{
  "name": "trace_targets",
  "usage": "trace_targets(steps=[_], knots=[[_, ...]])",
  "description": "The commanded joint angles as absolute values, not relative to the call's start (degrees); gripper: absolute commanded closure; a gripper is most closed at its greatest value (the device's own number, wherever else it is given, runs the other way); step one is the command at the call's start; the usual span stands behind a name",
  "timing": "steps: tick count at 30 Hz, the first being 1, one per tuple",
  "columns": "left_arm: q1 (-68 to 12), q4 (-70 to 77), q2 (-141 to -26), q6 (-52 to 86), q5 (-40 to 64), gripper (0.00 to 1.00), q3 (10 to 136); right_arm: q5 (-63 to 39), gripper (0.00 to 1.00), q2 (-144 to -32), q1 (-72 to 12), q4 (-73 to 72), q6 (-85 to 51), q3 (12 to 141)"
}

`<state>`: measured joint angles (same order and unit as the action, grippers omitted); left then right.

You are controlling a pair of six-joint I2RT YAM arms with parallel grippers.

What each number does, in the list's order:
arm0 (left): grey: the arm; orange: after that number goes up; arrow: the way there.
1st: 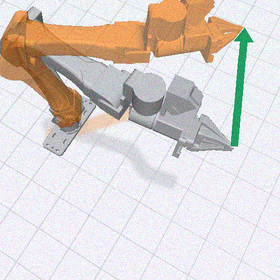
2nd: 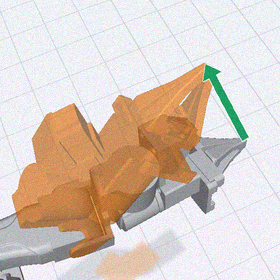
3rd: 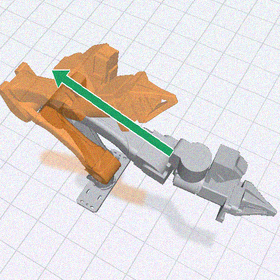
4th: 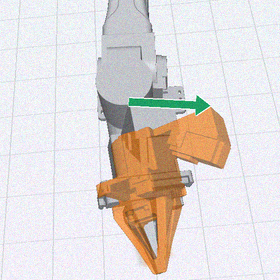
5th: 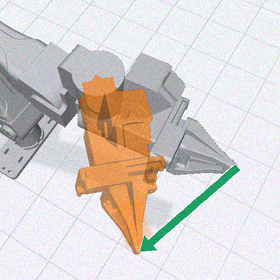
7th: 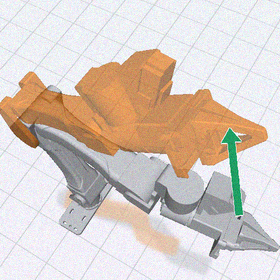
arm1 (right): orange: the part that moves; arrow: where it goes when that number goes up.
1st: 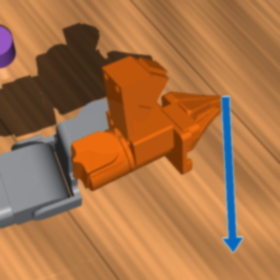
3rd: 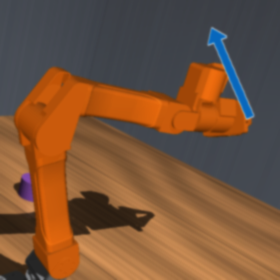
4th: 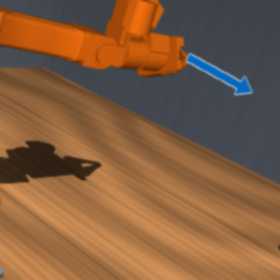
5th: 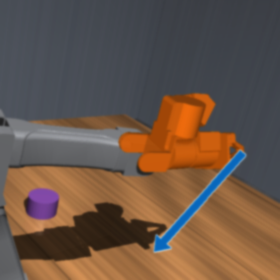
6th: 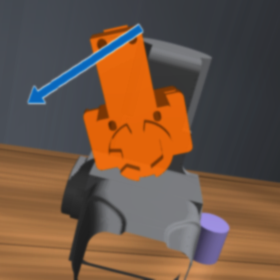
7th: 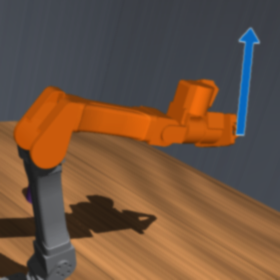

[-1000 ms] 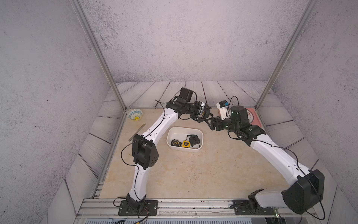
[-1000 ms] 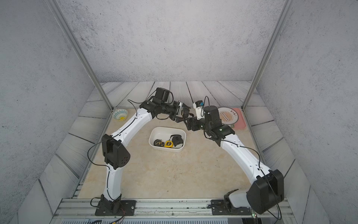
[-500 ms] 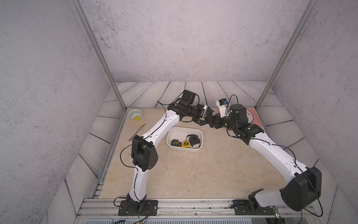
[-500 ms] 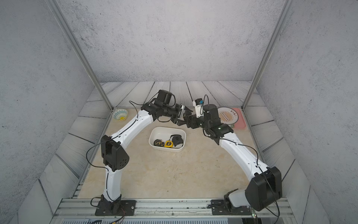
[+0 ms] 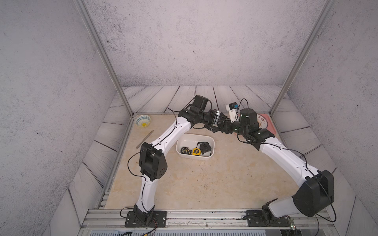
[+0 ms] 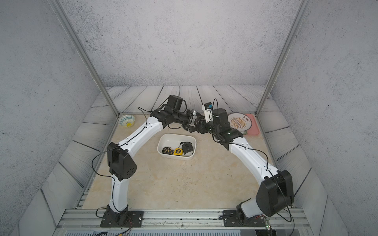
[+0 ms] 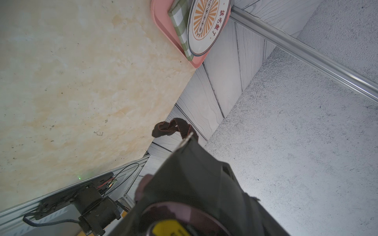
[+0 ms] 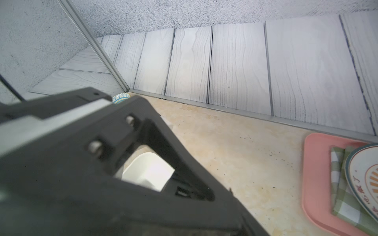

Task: Take the tape measure out of the storage box
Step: Place the tape measure at the center of the board.

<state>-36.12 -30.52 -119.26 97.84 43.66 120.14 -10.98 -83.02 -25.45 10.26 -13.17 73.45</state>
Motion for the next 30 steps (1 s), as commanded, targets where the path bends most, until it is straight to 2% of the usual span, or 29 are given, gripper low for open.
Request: trace_targets(steps=[1,6,11,12,14,20,27,30], knots=[[-36.39,-27.98,-116.81,97.88,44.14,1.0,120.14,-10.61,0.45,-83.53,-25.67,9.92,-13.78,74.39],[-36.39,-26.09,-116.98,98.14,44.29,1.0,119.93,-11.21,0.63,-84.23,-25.8,10.49,-14.5,75.14],[-36.39,-21.11,-116.81,99.27,44.83,0.99,118.42,-10.73,0.91,-84.51,-25.75,10.84,-15.14,75.38],[-36.39,-20.34,-116.81,99.36,44.96,0.89,118.33,-10.51,0.97,-84.63,-25.75,10.81,-15.34,75.5],[-36.39,-18.42,-116.87,99.62,45.25,0.69,117.71,-10.24,1.0,-84.64,-25.75,10.94,-15.86,75.83],[-35.52,-17.49,-117.29,97.08,46.36,0.3,115.67,-6.02,1.0,-82.58,-25.75,11.72,-17.9,76.11],[-33.02,-22.56,-115.07,90.45,45.11,0.01,112.5,1.37,1.0,-80.53,-24.73,16.12,-17.69,75.86],[-31.68,-26.59,-113.73,86.41,42.59,0.02,112.53,2.17,1.0,-80.16,-23.43,17.13,-17.96,74.65]])
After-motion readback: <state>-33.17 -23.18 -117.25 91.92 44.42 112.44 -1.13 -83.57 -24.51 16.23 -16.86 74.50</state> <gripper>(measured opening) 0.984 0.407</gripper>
